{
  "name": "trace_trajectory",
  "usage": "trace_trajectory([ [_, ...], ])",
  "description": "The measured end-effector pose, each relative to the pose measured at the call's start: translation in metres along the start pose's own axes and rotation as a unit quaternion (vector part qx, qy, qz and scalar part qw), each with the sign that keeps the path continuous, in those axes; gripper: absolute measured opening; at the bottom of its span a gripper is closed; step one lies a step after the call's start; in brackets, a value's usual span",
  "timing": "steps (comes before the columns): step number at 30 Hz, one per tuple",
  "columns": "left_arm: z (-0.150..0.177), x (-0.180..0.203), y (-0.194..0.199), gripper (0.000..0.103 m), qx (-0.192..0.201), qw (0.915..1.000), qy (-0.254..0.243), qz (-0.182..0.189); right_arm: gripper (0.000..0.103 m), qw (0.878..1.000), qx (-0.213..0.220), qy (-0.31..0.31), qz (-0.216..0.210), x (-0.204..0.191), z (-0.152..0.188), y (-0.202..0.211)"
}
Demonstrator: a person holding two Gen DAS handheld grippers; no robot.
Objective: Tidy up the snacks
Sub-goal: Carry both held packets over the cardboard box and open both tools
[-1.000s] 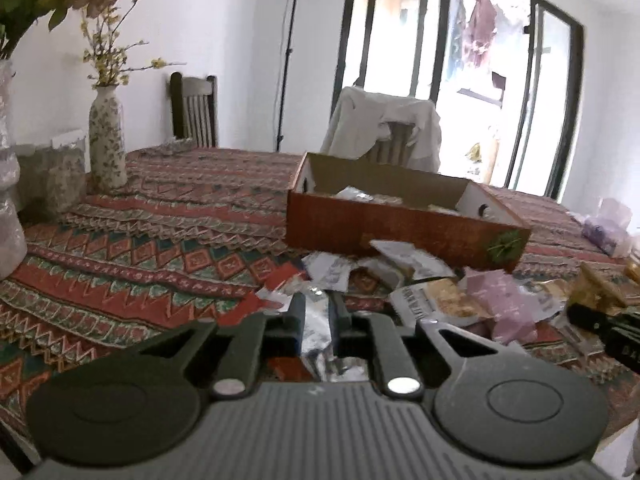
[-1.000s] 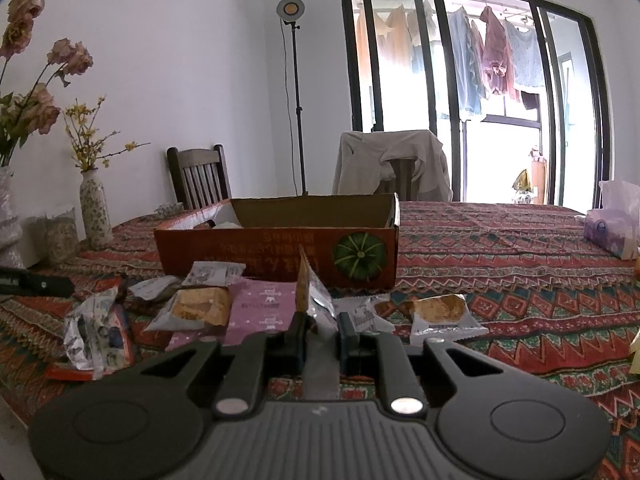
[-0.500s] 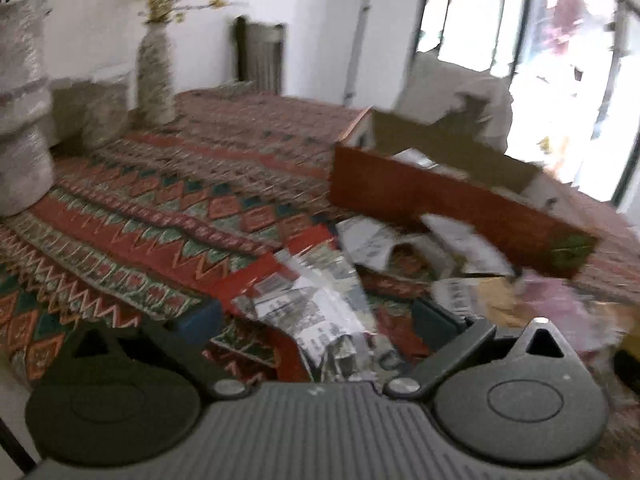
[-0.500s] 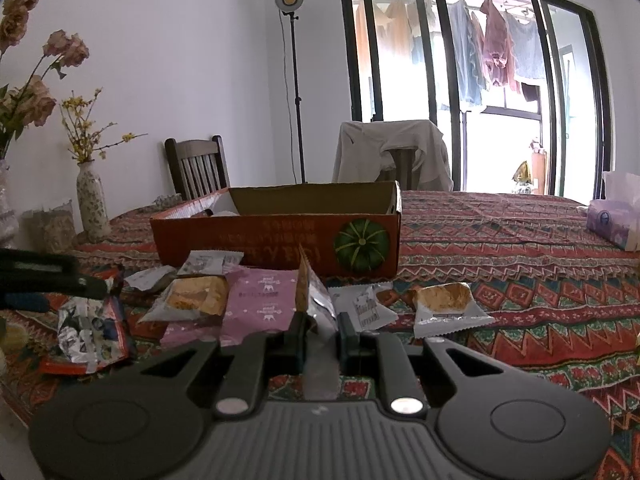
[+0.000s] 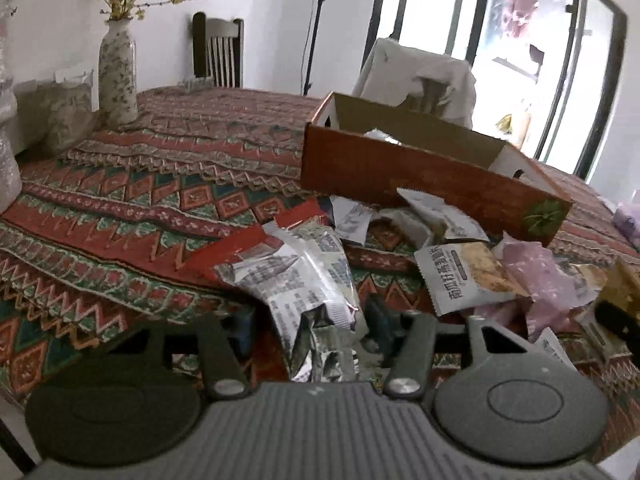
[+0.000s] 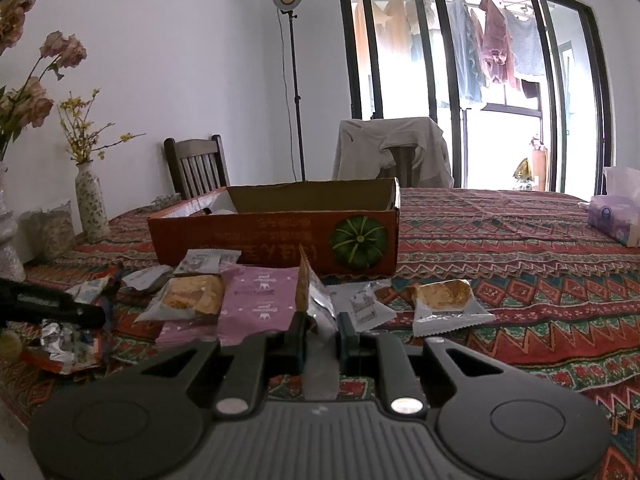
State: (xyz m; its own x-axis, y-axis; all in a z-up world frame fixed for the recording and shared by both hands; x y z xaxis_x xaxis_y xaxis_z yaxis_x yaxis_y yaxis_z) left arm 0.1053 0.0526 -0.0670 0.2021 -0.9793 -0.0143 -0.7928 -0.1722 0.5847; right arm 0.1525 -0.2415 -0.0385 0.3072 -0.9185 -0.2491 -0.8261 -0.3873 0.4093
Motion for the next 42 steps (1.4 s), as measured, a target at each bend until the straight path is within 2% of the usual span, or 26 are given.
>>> trace_trajectory([
  [7, -0.024, -0.004, 0.018, 0.056, 0.046, 0.9988, -0.008, 0.013, 0.015, 1.000, 0.014, 0.004, -0.001, -0.002, -0.013, -0.003],
  [13, -0.070, 0.001, 0.021, 0.056, 0.091, 0.9955, -0.017, 0.023, 0.015, 0.999, 0.049, 0.010, -0.008, -0.010, -0.045, -0.011],
  [21, -0.143, 0.023, -0.003, 0.056, 0.127, 0.9906, -0.023, 0.046, 0.015, 0.995, 0.097, 0.017, -0.016, -0.024, -0.111, -0.044],
  [28, -0.188, 0.047, -0.050, 0.056, 0.134, 0.9891, -0.026, 0.056, 0.015, 0.997, 0.078, -0.003, -0.018, -0.027, -0.149, -0.104],
  [35, -0.200, 0.057, -0.110, 0.056, 0.121, 0.9913, -0.015, 0.049, 0.015, 0.997, 0.059, -0.047, -0.007, -0.012, -0.151, -0.167],
  [37, -0.195, 0.055, -0.121, 0.056, 0.128, 0.9904, -0.011, 0.052, 0.015, 0.997, 0.045, -0.055, -0.004, -0.005, -0.145, -0.177],
  [42, -0.186, 0.053, -0.142, 0.056, 0.107, 0.9925, -0.027, 0.054, 0.015, 0.999, 0.027, -0.045, -0.003, -0.007, -0.129, -0.190],
])
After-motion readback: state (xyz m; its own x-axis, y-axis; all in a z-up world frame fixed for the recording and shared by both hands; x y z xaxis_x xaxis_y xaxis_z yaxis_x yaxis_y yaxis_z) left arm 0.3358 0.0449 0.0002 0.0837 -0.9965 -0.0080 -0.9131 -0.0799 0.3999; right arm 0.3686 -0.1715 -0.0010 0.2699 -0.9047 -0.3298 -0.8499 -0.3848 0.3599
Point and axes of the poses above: each gripper's, at about its wrist camera, not at the fingertips, and y roughly against the way its jaws point, x to its right, z to its underside, the point moved 6 cm from there along -y, roughly the way its jaws point, and after that the axes turned 11 degrees about -y, right-handed, at the moved point
